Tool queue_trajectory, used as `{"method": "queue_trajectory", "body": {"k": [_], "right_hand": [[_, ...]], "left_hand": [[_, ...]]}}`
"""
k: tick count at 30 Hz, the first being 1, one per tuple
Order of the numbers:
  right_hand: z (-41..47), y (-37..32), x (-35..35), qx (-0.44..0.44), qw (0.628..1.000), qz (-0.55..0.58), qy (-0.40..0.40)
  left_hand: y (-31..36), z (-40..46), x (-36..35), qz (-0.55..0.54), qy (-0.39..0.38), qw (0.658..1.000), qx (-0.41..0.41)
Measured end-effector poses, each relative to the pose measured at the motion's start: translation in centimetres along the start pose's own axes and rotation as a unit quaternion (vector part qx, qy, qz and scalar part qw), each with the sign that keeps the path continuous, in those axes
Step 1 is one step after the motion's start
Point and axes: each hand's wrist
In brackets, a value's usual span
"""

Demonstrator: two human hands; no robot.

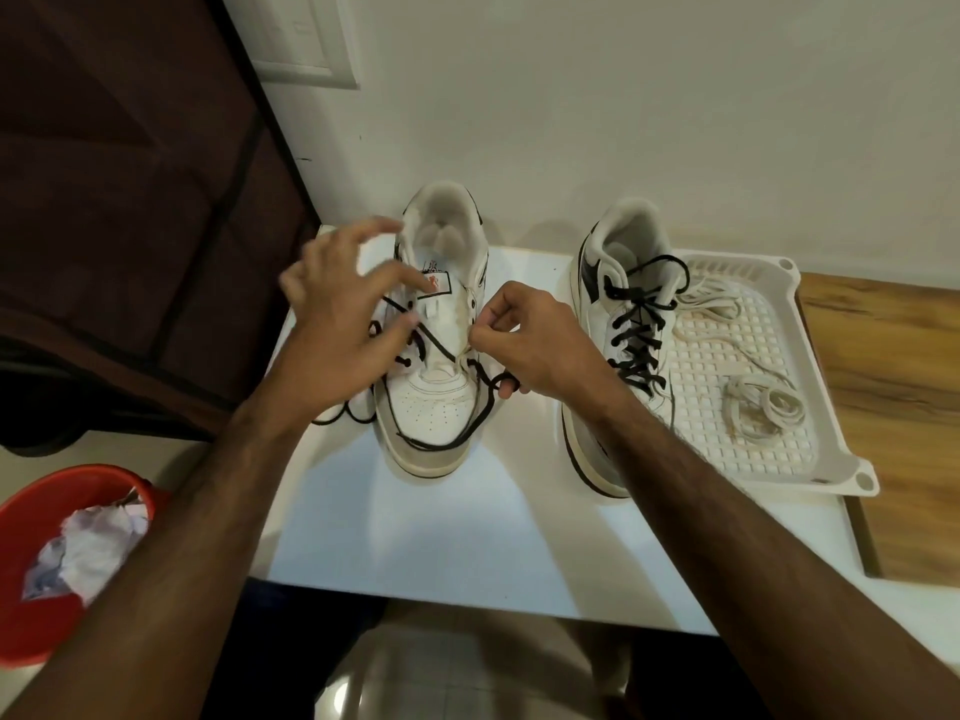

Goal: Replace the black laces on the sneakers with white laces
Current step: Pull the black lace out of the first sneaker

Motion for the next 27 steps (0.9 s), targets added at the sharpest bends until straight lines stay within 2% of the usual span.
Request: {"method": "queue_trajectory", "body": {"k": [3, 6, 9, 11, 13, 16, 18, 21, 24, 27], "right_hand": [[0.0, 0.0, 0.0, 0.001, 1.0, 0.002, 0.002], [0.1, 0.0, -0.1, 0.001, 1.0, 0.002, 0.004], [0.1, 0.1, -0.1, 0.003, 1.0, -0.003, 0.004], [0.1, 0.1, -0.1, 0.004, 1.0, 0.003, 0.001], [0.0, 0.1, -0.1, 0.006, 1.0, 0.001, 0.0], [0.0, 0.1, -0.1, 0.01, 1.0, -0.006, 0.003], [0.1, 0.1, -0.2, 0.012, 1.0, -0.01, 0.007], [0.2, 0.2, -0.3, 0.013, 1.0, -0.013, 0.015], [0.2, 0.1, -0.3, 0.017, 0.999, -0.019, 0.022], [0.2, 0.1, -0.2, 0.021, 0.999, -0.03, 0.022]], "left_hand": [[0.5, -0.1, -0.8, 0.021, -0.106, 0.99, -0.09], [0.5, 0.1, -0.9, 0.044, -0.1, 0.989, -0.094], [0.6, 0.2, -0.8, 0.073, -0.005, 0.995, -0.067], [0.5, 0.2, -0.5, 0.055, 0.092, 0.994, 0.022], [0.4, 0.1, -0.2, 0.023, 0.165, 0.978, 0.123], [0.0, 0.1, 0.0, 0.007, 0.19, 0.964, 0.185], [0.1, 0.2, 0.0, 0.006, 0.149, 0.978, 0.146], [0.6, 0.1, -0.4, 0.009, 0.018, 1.0, 0.017], [0.6, -0.1, -0.9, 0.025, -0.099, 0.993, -0.064], [0.5, 0.0, -0.9, 0.037, -0.113, 0.99, -0.079]]}}
Point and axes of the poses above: each hand's wrist, its own z-axis towards the middle knuckle, its own x-axis out of the back of the hand, y = z × x, and after that the axes turned 4 degrees about -x, right-handed
